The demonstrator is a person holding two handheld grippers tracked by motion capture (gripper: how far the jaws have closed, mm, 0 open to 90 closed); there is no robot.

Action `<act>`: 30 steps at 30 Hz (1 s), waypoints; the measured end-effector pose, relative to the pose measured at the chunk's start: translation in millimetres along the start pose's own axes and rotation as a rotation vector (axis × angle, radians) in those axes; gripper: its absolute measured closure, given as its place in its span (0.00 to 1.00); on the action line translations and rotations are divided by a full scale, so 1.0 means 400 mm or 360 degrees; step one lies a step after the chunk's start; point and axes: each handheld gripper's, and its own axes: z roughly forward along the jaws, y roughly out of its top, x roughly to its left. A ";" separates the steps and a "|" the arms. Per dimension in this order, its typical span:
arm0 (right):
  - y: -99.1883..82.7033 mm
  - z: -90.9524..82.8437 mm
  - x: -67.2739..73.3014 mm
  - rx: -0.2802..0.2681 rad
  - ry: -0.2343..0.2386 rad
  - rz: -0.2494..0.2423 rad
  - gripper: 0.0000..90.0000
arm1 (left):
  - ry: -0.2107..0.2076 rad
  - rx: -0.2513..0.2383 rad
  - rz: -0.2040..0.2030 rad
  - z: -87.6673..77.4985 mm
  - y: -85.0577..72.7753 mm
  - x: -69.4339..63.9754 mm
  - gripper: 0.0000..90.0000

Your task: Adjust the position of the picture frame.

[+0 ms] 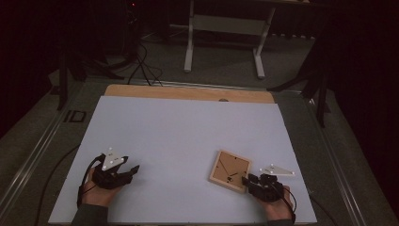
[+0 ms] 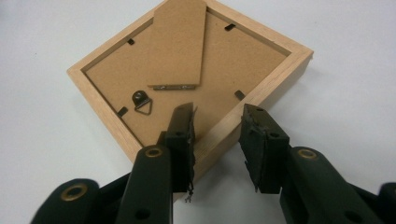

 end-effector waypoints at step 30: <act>0.087 0.074 0.016 0.0064 -0.0024 -0.0102 0.85 | 0.0022 -0.0002 -0.0003 -0.001 -0.001 0.005 0.49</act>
